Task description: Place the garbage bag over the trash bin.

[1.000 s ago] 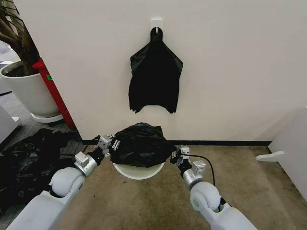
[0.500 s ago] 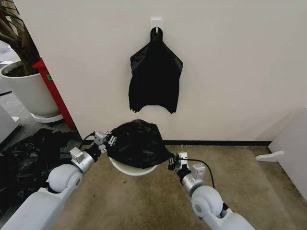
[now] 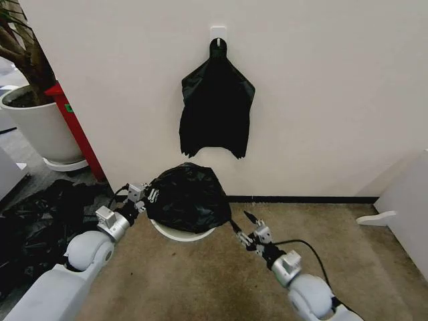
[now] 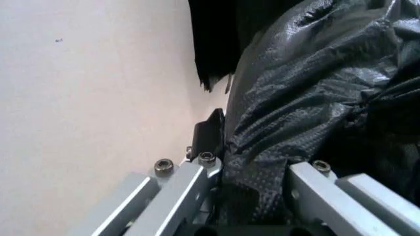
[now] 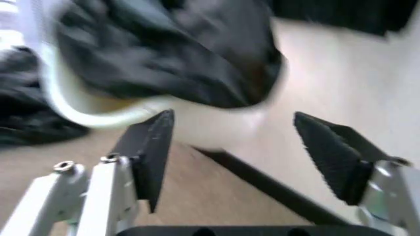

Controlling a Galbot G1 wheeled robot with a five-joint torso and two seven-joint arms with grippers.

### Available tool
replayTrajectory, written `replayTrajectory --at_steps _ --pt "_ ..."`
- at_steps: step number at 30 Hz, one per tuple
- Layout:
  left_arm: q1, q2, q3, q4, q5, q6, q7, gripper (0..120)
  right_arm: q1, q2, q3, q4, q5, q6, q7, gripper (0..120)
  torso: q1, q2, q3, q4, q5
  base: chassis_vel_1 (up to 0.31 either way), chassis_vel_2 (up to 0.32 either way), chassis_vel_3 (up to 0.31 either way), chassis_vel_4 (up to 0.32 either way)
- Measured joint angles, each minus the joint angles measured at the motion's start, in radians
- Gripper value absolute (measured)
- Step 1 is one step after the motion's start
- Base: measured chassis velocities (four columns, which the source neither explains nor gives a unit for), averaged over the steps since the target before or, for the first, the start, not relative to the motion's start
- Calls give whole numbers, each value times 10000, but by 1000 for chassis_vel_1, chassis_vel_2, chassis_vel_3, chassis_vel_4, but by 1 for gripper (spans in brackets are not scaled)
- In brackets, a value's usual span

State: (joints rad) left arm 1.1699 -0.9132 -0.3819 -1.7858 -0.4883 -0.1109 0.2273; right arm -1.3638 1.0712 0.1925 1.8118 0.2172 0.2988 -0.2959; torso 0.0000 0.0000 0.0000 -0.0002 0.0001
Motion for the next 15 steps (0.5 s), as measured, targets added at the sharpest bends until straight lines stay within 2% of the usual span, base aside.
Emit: replayTrajectory --at_steps 3,7,12,15 --pt "49 -96 77 -105 62 36 -91 4 -120 110 -94 540 -68 324 -165 84 0 0 -1 2 -2 0 0 0 0" --pt "68 -270 284 -144 273 64 -181 4 -102 411 -616 1220 -529 99 476 97 0 0 -1 1 -3 0 0 0 0" --pt "59 -358 436 -70 480 70 -204 4 60 637 -1250 1481 -1237 -440 1429 100 0 0 -1 2 -3 0 0 0 0" --pt "19 -450 511 -6 614 75 -231 4 355 815 -1784 1427 -1724 -961 2106 91 0 0 -1 2 -3 0 0 0 0"
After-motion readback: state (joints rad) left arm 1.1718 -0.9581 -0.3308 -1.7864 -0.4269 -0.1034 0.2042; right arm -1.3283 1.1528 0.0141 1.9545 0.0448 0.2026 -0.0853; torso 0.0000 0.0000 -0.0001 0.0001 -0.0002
